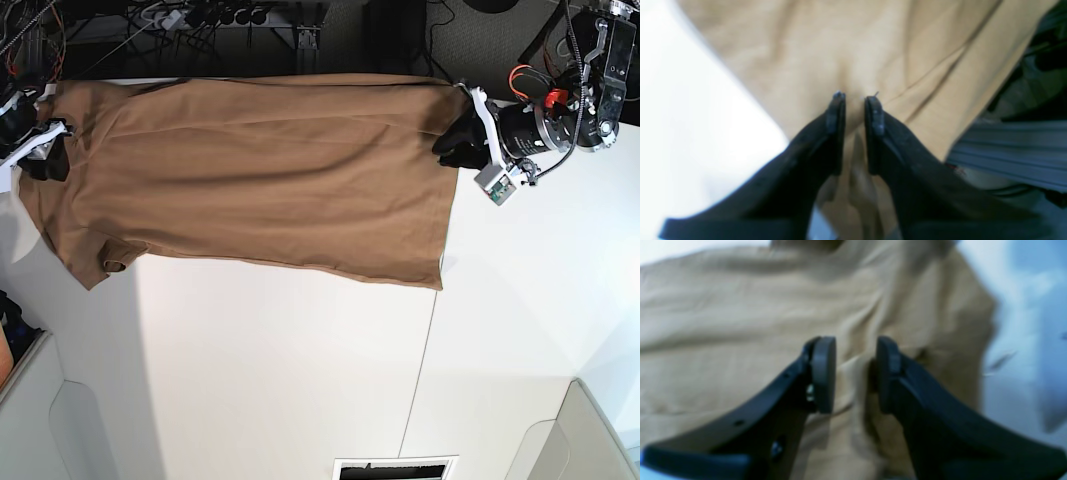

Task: Layout the t-shirt on the table in an organized manner, then fold the t-shirt properly
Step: 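Move both grippers to the shirt's opposite edge and grasp it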

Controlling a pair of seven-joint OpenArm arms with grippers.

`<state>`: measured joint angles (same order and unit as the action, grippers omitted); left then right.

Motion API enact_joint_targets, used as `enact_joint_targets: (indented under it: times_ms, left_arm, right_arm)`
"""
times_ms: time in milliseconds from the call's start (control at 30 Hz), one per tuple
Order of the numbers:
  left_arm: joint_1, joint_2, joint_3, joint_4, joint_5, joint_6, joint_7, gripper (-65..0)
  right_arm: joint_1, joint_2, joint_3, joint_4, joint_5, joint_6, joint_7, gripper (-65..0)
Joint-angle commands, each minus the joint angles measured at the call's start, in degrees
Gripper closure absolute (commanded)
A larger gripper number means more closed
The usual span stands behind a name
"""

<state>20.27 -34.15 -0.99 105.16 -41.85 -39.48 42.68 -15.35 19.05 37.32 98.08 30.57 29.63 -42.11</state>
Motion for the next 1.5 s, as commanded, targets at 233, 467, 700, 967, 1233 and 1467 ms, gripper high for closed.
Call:
enact_joint_targets:
  times_ms: [233, 467, 700, 967, 1233, 1467]
  left_arm:
    - [-5.9, -3.3, -1.2, -1.2, -1.9, -0.5, -3.8, -32.7]
    - [-16.5, -3.3, -1.2, -14.5, -3.0, -0.5, -4.3, -33.0]
    - [-27.6, -2.8, -1.2, -30.1, -6.6, -0.5, -4.3, -35.7]
    - [-35.7, 2.3, -0.4, -43.7, -7.2, -0.5, -4.3, -35.7]
    - [-37.1, 6.2, 5.0, -44.9, -6.1, -0.5, -4.7, -35.7]
    - [-37.3, 9.1, 5.0, -44.9, -2.5, -0.5, -7.0, -35.7]
  right_arm:
    - [10.8, 1.1, 1.4, -9.4, -3.6, -5.0, 3.3, -26.9]
    - [21.7, 2.8, 1.4, -24.0, -6.4, -5.1, 4.9, -27.0]
    - [29.0, 7.3, 1.4, -35.8, -6.4, -5.0, 5.5, -27.0]
    - [32.0, 8.7, 1.4, -42.5, -7.5, -4.9, 5.9, -39.9]
    - [32.0, 8.7, 1.3, -44.0, -7.2, -3.3, 5.9, -39.9]
    - [32.0, 8.7, 1.3, -43.9, -3.3, -0.5, 4.2, -39.9]
